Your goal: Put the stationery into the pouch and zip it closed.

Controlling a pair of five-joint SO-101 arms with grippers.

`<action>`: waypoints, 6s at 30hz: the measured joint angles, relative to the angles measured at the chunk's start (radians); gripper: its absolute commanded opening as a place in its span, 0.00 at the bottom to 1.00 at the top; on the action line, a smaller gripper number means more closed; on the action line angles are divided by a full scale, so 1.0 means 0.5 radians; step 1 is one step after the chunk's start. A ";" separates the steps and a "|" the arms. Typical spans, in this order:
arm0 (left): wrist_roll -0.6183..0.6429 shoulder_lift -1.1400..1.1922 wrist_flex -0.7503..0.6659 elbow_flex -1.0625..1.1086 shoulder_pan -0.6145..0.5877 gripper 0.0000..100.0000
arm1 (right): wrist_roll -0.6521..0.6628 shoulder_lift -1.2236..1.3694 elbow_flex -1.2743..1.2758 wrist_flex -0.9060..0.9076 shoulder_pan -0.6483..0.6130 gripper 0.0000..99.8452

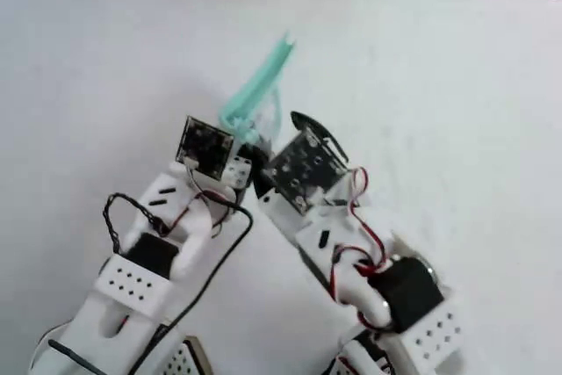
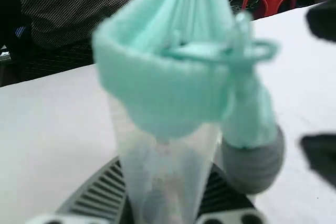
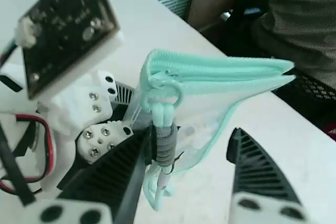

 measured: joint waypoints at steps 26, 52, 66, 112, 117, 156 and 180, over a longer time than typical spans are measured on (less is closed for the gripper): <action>-0.061 0.000 0.003 0.000 0.080 0.03 | -0.132 0.261 0.092 -0.252 -0.046 0.06; -0.074 -0.003 0.003 0.009 0.101 0.03 | 0.138 -0.169 -0.166 0.362 -0.307 0.02; -0.068 -0.003 0.003 0.018 0.080 0.03 | 0.040 -0.203 -0.322 0.436 -0.009 0.31; -0.442 2.111 0.457 -1.841 0.166 0.17 | -0.592 -0.193 1.316 -0.540 1.605 0.28; -0.071 2.280 0.706 -2.133 0.199 0.21 | -0.592 -0.193 1.316 -0.540 1.605 0.28; -0.494 1.458 1.964 -2.249 0.393 0.28 | -0.466 -0.193 1.329 -0.540 1.623 0.28; -1.583 1.448 2.341 -1.203 -1.102 0.07 | -0.261 -0.193 1.366 -0.479 1.415 0.18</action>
